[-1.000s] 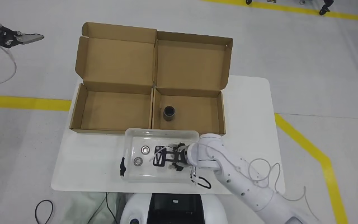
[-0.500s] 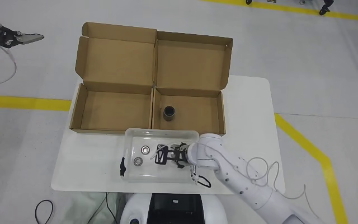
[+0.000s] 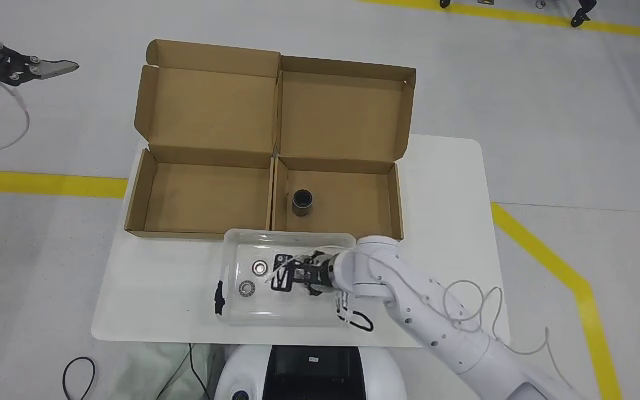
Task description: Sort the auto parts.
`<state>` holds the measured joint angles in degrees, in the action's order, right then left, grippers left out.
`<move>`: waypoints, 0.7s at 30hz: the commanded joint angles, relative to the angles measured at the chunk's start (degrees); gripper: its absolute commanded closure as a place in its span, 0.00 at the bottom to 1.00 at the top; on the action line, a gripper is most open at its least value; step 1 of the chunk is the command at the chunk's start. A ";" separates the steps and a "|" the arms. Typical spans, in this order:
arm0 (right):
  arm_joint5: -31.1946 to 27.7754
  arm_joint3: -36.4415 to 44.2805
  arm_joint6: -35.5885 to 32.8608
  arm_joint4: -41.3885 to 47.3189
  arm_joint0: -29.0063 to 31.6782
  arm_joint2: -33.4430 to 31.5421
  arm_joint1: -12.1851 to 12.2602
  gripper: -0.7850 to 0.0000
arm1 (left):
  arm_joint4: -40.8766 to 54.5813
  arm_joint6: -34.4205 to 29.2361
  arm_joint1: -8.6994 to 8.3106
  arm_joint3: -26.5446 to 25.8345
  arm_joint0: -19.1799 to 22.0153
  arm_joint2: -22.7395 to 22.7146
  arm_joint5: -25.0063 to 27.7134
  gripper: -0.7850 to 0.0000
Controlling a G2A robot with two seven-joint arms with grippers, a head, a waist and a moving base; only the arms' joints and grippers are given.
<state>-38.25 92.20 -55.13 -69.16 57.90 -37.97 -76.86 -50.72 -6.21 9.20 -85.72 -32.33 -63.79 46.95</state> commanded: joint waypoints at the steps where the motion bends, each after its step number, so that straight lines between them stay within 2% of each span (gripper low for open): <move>1: -0.32 0.21 0.52 0.67 -0.36 0.38 -0.14 1.00 | 0.00 0.00 0.00 0.00 0.00 0.00 0.00 0.00; 5: -1.31 0.57 4.81 1.90 -1.44 1.25 -0.63 1.00 | 0.00 0.00 0.00 0.00 0.00 0.00 0.00 0.00; 13: -3.48 -0.76 18.23 2.14 -4.14 2.65 -1.87 1.00 | 0.00 0.00 0.00 0.00 0.00 0.00 0.00 0.00; 21: -3.51 -3.53 31.97 1.33 -7.78 0.97 -2.87 1.00 | 0.00 0.00 0.00 0.00 0.00 0.00 0.00 0.00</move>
<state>-41.89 88.82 -24.75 -67.66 50.43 -36.63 -79.69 -50.72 -6.21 9.20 -85.72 -32.33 -63.79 46.95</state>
